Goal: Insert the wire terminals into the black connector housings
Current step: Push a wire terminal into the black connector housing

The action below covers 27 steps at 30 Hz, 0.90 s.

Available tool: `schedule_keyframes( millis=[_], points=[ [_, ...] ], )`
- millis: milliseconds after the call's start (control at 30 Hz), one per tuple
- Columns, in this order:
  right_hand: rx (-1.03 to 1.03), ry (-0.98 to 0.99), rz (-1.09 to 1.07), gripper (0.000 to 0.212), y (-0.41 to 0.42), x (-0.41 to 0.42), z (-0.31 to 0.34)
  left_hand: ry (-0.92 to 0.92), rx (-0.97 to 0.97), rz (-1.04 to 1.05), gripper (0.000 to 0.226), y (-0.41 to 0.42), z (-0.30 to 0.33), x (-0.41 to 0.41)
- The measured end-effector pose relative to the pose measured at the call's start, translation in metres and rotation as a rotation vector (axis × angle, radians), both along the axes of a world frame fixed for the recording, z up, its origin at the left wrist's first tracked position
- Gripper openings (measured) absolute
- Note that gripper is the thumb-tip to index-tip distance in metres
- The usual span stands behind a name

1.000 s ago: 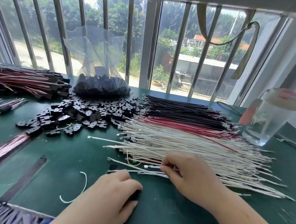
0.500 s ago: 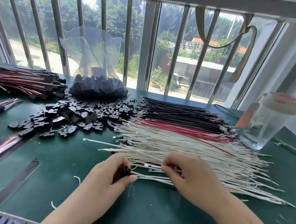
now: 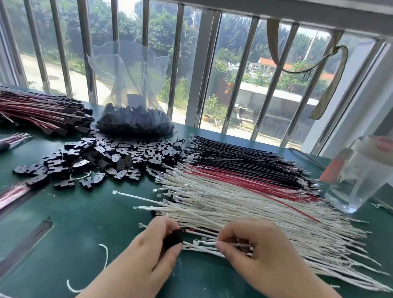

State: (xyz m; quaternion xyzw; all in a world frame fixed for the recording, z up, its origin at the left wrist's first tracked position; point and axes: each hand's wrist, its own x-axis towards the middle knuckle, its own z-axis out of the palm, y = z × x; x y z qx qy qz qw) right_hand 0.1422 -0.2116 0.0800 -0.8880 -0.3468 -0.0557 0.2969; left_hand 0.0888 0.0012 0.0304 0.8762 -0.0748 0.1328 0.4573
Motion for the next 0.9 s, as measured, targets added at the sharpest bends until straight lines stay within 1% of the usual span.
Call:
schedule_keyframes(
  millis=[100,167,233,333,400,533,633,700,767,833,900],
  points=[
    [0.029,0.003,0.019,0.010,0.000,0.001,0.001,-0.088,0.034,0.011,0.036,-0.002,0.005,0.002],
    [0.048,0.017,0.028,0.006,0.000,0.001,0.002,-0.146,-0.005,0.063,0.042,-0.001,0.007,0.002],
    [0.049,0.021,0.035,0.008,0.000,0.001,0.002,-0.126,-0.100,0.094,0.049,0.002,0.006,0.002],
    [0.054,0.024,0.038,0.013,0.000,0.000,0.002,-0.061,-0.241,0.080,0.043,0.005,0.005,0.001],
    [0.047,0.021,0.031,0.015,0.001,0.000,0.002,-0.025,-0.287,0.079,0.041,0.006,0.007,0.001],
    [0.023,0.033,0.035,0.015,0.002,-0.001,0.001,-0.030,-0.181,0.101,0.034,0.004,0.007,0.000],
    [0.004,0.035,0.048,0.005,0.002,0.000,0.000,-0.132,-0.061,0.102,0.036,0.002,0.009,-0.001],
    [-0.004,0.028,0.054,0.006,0.002,0.000,0.001,-0.192,-0.017,0.094,0.043,0.001,0.010,-0.002],
    [-0.013,0.018,0.060,0.014,0.002,0.000,0.001,-0.211,-0.023,0.095,0.044,0.001,0.011,-0.003],
    [-0.023,0.009,0.069,0.016,0.002,0.000,0.000,-0.216,-0.035,0.108,0.043,0.002,0.012,-0.004],
    [-0.017,0.018,0.073,0.014,0.002,0.001,0.000,-0.151,-0.095,0.124,0.048,0.001,0.014,-0.005]
  ],
)
